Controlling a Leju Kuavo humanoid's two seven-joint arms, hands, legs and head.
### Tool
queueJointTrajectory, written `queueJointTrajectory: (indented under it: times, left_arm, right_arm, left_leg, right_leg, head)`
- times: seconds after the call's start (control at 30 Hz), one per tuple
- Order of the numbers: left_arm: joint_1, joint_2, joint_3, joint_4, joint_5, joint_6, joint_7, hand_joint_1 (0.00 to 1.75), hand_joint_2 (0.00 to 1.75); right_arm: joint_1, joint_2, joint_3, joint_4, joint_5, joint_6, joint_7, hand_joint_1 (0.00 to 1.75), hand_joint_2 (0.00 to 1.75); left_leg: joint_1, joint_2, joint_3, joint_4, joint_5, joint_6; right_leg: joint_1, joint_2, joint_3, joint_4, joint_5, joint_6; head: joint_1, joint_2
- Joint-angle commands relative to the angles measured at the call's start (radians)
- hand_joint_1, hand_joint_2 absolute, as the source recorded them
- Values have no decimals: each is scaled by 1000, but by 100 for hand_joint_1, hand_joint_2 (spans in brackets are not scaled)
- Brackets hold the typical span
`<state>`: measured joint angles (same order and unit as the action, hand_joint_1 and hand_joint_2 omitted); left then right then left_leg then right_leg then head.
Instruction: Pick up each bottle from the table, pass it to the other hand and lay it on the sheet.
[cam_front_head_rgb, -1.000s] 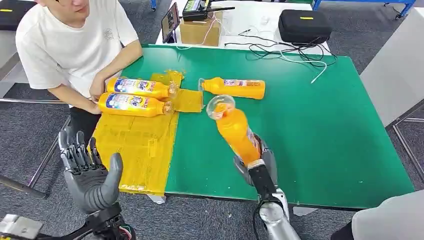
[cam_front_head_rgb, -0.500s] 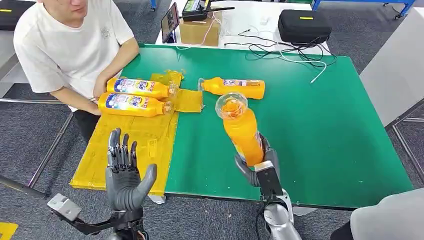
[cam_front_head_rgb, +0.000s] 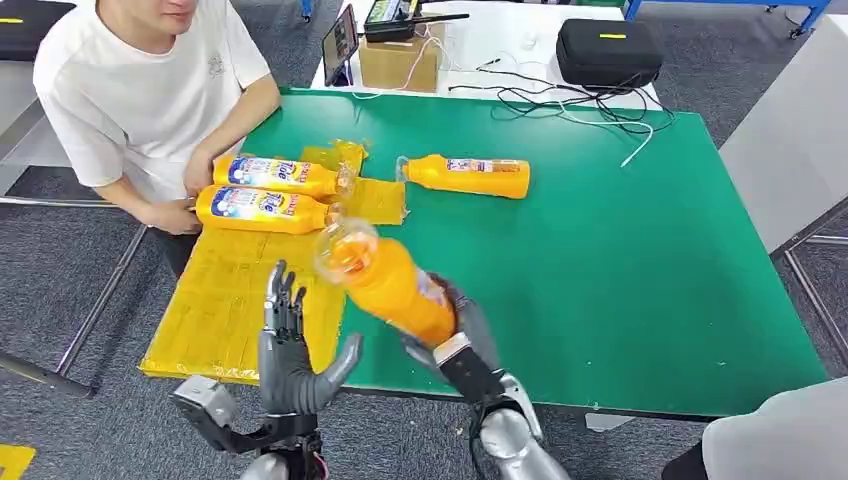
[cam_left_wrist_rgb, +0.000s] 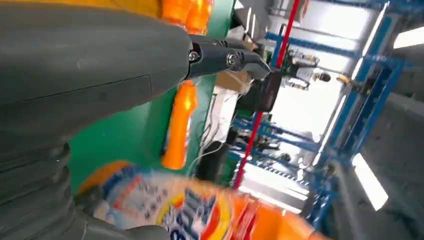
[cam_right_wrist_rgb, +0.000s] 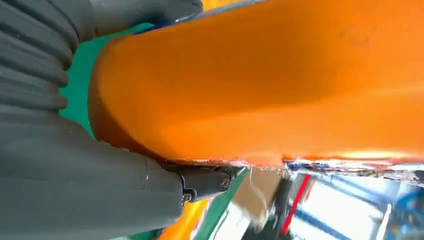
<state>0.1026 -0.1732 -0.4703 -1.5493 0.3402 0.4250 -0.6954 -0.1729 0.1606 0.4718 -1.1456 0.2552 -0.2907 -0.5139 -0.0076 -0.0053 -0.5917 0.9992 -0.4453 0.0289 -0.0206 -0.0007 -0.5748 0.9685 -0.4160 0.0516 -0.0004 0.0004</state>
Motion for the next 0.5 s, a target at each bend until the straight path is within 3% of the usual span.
queueJointTrajectory:
  times: [0.03, 0.3, 0.5]
  left_arm:
    - [-55, 70, -112, 115, 31, -70, 10, 0, 175]
    - [-53, 66, -121, 110, -26, -144, -3, 0, 175]
    - [-48, 90, -152, 108, 49, -283, 31, 0, 175]
  right_arm:
    - [-62, -5, 87, 140, -3, 3, 0, 175, 175]
    - [-86, 1, 104, 166, -1, 36, 6, 175, 175]
    - [-81, -10, 113, 168, 14, 46, 14, 175, 175]
  left_leg:
    - [1, 0, 3, -1, 0, -2]
    - [3, 2, 5, 1, -3, -4]
    - [1, 1, 4, -1, -1, -2]
  right_leg:
    - [1, 0, 3, -1, 0, -2]
    - [3, 2, 5, 0, -2, -4]
    - [1, 1, 4, -1, -1, -2]
  head:
    - [0, 0]
    - [0, 0]
    - [0, 0]
